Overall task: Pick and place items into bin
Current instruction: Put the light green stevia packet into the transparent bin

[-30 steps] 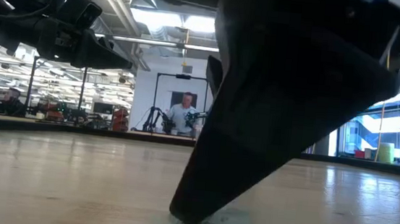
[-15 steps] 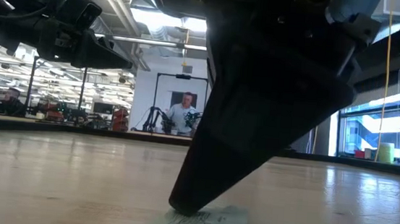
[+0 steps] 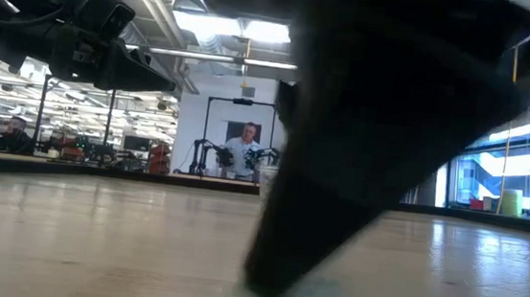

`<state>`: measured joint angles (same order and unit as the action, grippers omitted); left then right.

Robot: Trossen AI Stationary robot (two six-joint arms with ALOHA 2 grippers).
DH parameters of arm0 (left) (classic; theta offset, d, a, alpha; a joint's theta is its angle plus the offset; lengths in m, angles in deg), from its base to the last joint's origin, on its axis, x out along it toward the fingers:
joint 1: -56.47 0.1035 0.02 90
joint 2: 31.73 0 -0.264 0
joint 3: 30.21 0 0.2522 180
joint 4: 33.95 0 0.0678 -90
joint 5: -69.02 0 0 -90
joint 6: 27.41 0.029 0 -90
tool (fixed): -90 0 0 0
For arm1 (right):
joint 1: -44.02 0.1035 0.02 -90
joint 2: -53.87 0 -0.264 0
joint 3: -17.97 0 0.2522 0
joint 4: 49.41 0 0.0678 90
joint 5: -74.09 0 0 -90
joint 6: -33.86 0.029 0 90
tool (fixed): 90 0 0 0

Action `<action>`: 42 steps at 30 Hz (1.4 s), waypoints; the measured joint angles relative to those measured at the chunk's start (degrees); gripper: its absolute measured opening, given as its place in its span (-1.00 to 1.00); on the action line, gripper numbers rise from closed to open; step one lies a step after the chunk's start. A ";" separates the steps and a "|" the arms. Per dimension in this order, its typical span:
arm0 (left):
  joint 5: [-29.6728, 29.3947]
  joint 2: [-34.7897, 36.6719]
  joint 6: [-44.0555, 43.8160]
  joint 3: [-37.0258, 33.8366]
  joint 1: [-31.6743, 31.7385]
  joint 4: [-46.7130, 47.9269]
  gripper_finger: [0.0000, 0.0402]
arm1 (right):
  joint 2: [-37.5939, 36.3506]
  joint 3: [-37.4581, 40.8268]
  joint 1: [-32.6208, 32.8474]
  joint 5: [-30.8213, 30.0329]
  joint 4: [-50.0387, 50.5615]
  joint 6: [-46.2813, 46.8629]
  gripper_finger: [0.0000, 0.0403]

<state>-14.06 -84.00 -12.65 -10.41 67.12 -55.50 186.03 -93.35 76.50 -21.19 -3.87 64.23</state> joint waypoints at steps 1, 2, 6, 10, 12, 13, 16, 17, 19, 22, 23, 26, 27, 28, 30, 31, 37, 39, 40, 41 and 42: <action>0.00 0.00 0.03 0.00 0.02 -0.01 -0.64 | -0.07 0.00 0.06 0.10 1.14 -0.88 -0.52; 0.00 0.00 0.38 0.00 0.00 0.00 -0.64 | -0.07 -0.02 0.10 0.22 2.67 -1.61 -0.51; 0.00 0.00 2.09 0.00 0.01 -0.01 -0.64 | -0.23 -0.02 0.10 0.35 7.39 -4.10 -0.49; 0.00 0.00 2.50 0.00 0.02 0.00 -0.64 | -0.27 -0.02 0.00 0.33 8.03 -6.71 -0.50; 0.00 0.00 2.51 0.00 0.00 0.00 -0.64 | -0.27 -0.02 -0.19 0.33 8.06 -6.71 -0.54; 0.00 0.00 2.51 0.00 0.02 0.00 -0.64 | -0.27 -0.02 -0.33 0.37 8.10 -6.65 -0.56; 0.00 0.00 2.51 0.00 0.02 0.00 -0.64 | -0.27 -0.01 -0.55 0.41 8.24 -6.67 -0.67; 0.00 0.00 2.51 0.00 0.01 -0.01 -0.64 | -0.27 0.00 -0.63 0.38 8.29 -6.70 -0.71; 0.00 0.00 2.51 0.00 0.00 0.00 -0.64 | -0.27 0.00 -0.71 0.33 8.39 -6.69 -0.79; 0.00 0.00 2.51 0.00 0.00 0.00 -0.64 | -0.27 0.00 -0.71 -0.04 8.48 -6.14 -0.91; 0.00 0.00 2.51 0.00 0.00 -0.01 -0.64 | -0.27 -0.06 -0.72 -0.06 8.57 -5.21 -0.94; 0.00 0.00 2.52 0.00 0.00 0.00 -0.64 | -0.03 -2.54 -1.09 0.00 11.18 -2.90 -0.98; 0.00 0.00 2.51 0.00 0.00 0.00 -0.64 | 0.10 -3.79 -1.39 -0.11 12.34 -2.14 -0.97; 0.00 0.00 2.51 0.00 0.02 -0.02 -0.64 | 0.31 -5.32 -1.77 -0.53 14.11 -1.80 -0.96; 0.00 0.00 2.53 0.00 0.00 0.00 -0.64 | 0.87 -8.93 -3.03 -1.83 19.97 -1.81 -0.96; 0.00 0.00 2.52 0.00 0.02 -0.02 -0.64 | 1.00 -11.11 -3.90 -2.78 22.86 -2.13 -0.97; 0.00 0.00 2.51 0.00 0.02 0.00 -0.64 | 0.52 -25.93 -10.87 -12.47 47.72 -4.42 -0.97; 0.00 0.00 2.51 0.00 0.02 -0.01 -0.64 | 0.46 -30.38 -14.30 -14.16 52.03 -8.77 -0.97; 0.00 0.00 2.51 0.00 0.02 -0.01 -0.64 | 0.03 -32.36 -16.17 -14.45 53.93 -11.04 -0.97; 0.00 0.00 2.51 0.00 0.00 0.00 -0.64 | -0.45 -33.80 -18.18 -14.47 55.00 -13.40 -0.97; 0.00 0.00 2.51 0.00 0.00 0.00 -0.64 | -0.97 -35.04 -20.22 -14.49 55.25 -15.86 -0.97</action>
<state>-14.06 -84.00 -10.14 -10.41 67.12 -55.50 185.06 -128.39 56.28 -35.68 51.38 48.37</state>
